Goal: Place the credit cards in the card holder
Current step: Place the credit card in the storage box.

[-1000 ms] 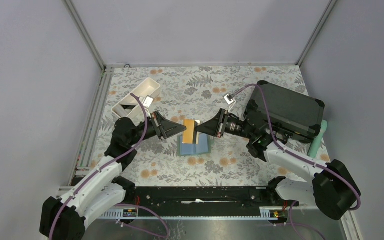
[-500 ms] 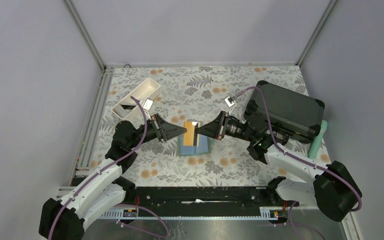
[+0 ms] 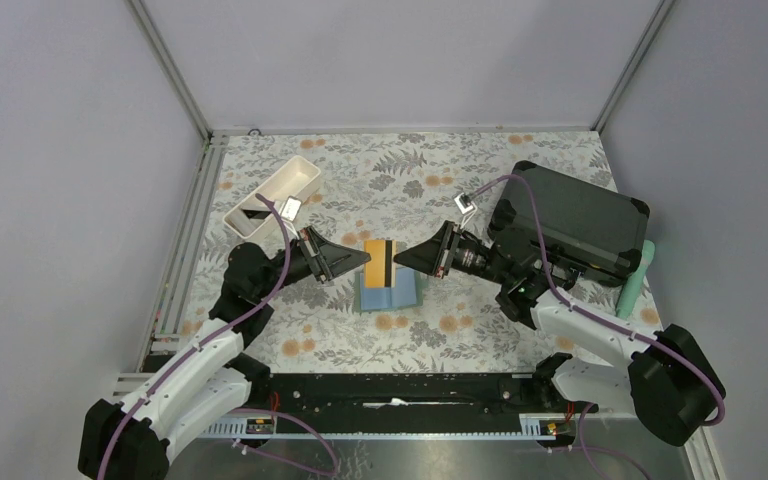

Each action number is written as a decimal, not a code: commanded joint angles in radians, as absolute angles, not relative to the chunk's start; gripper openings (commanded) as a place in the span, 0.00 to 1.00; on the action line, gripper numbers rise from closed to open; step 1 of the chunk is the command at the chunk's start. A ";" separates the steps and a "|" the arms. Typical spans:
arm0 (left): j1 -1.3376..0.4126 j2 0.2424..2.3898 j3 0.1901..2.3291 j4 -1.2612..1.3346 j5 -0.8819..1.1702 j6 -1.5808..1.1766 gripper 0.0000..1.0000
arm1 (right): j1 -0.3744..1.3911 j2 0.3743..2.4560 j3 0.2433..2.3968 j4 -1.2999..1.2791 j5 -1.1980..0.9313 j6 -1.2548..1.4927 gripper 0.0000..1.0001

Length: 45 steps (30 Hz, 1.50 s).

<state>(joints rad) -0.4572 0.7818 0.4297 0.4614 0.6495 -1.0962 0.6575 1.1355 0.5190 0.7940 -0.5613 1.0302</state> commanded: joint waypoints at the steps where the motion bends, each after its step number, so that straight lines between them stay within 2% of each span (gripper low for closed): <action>1: -0.454 0.766 0.449 0.508 0.631 -1.084 0.00 | 0.649 1.118 0.530 0.805 -0.554 0.996 0.18; 20: -0.454 0.781 0.442 0.506 0.634 -1.078 0.00 | 0.649 1.190 0.555 0.907 -0.623 1.044 0.19; 24: -0.454 0.782 0.440 0.498 0.634 -1.072 0.00 | 0.648 1.193 0.560 0.914 -0.626 1.046 0.15; 27: -0.454 0.788 0.440 0.489 0.636 -1.066 0.00 | 0.649 1.193 0.560 0.911 -0.627 1.046 0.00; 45: -0.454 0.709 0.409 0.465 0.540 -1.077 0.00 | 0.648 1.121 0.516 0.856 -0.530 1.020 0.00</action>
